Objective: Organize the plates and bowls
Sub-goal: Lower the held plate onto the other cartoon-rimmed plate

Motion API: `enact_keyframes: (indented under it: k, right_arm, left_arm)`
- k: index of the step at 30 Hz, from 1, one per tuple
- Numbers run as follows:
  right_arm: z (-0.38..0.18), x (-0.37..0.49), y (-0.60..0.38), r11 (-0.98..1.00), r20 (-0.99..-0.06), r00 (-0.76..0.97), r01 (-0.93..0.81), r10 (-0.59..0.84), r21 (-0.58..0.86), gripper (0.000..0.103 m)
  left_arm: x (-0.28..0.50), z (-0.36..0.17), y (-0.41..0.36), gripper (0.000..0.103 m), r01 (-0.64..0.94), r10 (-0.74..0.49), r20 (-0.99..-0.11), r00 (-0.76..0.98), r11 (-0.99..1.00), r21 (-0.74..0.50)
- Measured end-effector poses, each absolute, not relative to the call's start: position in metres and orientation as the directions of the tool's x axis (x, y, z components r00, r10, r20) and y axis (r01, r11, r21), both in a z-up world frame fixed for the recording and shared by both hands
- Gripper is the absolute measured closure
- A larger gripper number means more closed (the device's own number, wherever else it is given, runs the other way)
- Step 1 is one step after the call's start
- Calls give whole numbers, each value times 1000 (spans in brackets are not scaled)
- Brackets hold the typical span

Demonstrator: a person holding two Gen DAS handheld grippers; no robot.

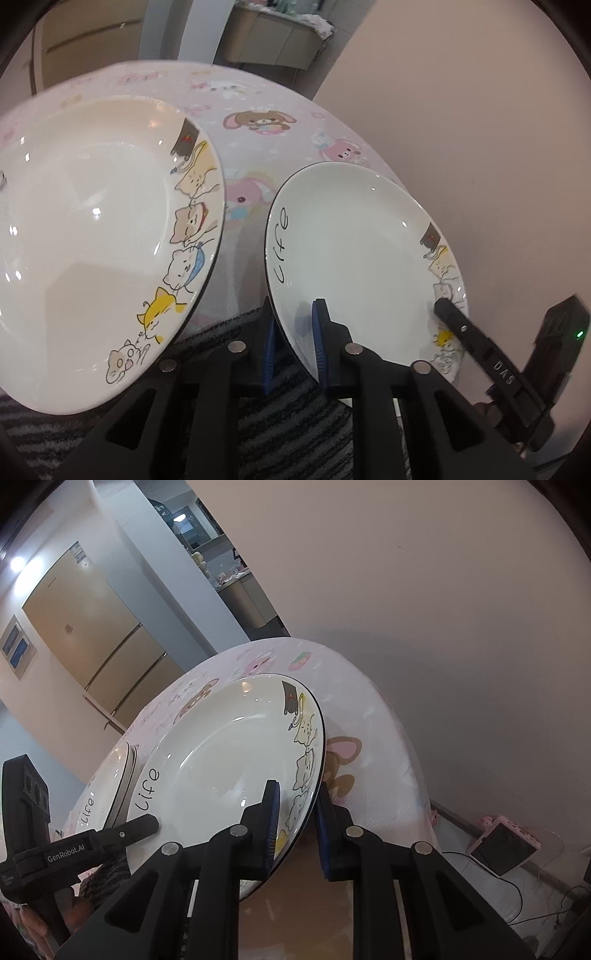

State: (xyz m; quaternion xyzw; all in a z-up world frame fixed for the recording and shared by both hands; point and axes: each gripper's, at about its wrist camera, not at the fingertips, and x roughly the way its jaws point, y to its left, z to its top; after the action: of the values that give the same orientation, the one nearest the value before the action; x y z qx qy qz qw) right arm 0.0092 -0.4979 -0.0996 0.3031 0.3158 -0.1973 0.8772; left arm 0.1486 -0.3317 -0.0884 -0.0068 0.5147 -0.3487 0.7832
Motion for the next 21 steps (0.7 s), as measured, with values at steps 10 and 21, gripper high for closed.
enact_keyframes:
  k: [10,21]
  right_arm:
    - [-57,-1,-491,781,-623,767,479,-151,401,83]
    - [17,43,-430,866,-490,872,249,-5,434,82]
  left_arm:
    - [124,-49,-320,85,625,-562,-766,311,728,-281]
    - [122,36,-228,85,570,-564,-665,489,784,-245]
